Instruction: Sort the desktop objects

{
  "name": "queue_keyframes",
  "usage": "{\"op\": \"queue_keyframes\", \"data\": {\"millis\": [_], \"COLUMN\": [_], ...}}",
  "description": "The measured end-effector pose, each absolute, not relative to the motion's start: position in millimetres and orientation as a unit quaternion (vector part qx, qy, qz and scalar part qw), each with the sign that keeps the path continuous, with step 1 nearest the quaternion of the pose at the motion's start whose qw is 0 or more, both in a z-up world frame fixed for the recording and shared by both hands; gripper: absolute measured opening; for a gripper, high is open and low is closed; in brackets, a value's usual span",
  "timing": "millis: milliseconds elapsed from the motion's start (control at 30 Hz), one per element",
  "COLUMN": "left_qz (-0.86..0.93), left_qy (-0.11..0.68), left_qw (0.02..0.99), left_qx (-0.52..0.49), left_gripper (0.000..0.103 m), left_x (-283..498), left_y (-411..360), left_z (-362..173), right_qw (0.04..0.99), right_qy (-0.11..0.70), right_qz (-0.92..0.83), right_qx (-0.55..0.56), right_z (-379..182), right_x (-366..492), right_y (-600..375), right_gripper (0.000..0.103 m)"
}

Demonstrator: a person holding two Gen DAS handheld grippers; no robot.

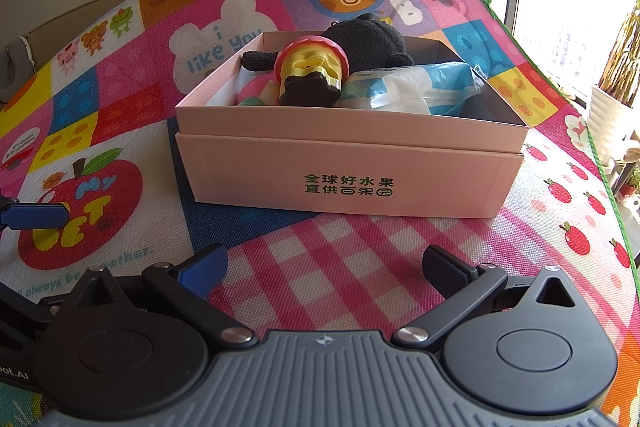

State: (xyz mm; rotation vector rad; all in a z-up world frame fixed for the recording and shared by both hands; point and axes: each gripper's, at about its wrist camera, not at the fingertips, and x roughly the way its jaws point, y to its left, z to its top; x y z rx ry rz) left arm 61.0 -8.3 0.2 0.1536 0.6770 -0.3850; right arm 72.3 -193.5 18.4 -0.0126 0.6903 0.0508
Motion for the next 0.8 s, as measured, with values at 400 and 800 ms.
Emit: {"op": "queue_keyframes", "data": {"millis": [400,800], "left_qz": [-0.15,-0.132], "left_qy": [0.372,0.365], "left_qw": [0.914,0.921], "left_qx": [0.065,0.041], "left_gripper": [0.103,0.103], "left_x": [63.6,57.5], "left_y": [-14.4,-11.8], "left_z": [7.0,6.3], "right_qw": [0.941,0.941], "right_qy": [0.338,0.338], "right_qz": [0.025,0.025], "right_qx": [-0.006,-0.006], "right_z": [18.2,18.4], "right_x": [73.0,73.1], "right_y": [-193.8,-194.0], "right_gripper": [0.103,0.103]}}
